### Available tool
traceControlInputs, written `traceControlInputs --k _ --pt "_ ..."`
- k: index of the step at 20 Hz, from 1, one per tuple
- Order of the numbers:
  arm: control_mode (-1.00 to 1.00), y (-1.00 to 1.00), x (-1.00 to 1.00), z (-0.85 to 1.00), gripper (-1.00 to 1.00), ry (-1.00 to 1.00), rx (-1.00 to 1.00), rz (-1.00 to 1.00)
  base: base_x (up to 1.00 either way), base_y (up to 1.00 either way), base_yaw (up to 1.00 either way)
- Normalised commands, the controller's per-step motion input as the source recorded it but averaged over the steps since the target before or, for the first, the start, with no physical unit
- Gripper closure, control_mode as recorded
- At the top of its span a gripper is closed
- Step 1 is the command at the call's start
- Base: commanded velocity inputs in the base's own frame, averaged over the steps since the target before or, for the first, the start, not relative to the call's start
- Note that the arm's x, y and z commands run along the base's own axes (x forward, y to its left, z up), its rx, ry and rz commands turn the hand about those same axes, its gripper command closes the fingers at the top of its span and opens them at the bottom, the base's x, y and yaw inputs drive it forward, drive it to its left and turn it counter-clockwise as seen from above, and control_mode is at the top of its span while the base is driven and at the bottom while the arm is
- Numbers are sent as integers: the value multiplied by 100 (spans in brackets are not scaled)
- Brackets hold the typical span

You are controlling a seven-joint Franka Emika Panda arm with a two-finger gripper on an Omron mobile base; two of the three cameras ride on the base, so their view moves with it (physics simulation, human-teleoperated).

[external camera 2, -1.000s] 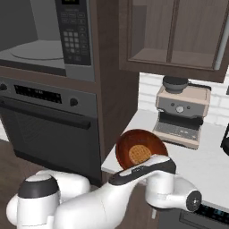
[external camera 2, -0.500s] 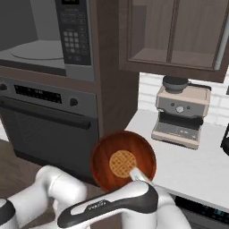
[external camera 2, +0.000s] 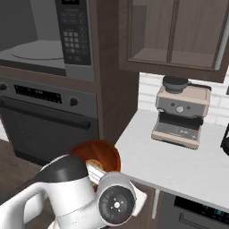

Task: Open the microwave, place the bowl with waffle inside the microwave, then close the microwave door and turn it on.

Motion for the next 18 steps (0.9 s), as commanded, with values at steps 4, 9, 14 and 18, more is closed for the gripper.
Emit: traceControlInputs --k 4,9,14,18 --pt "-100 99 -2 96 100 61 -29 0 0 0 0" --pt "-100 99 3 99 100 36 -9 -6 0 0 0" --pt "-100 79 -19 74 100 -25 9 -15 0 0 0" --pt "-100 52 -4 36 100 -54 25 -23 0 0 0"
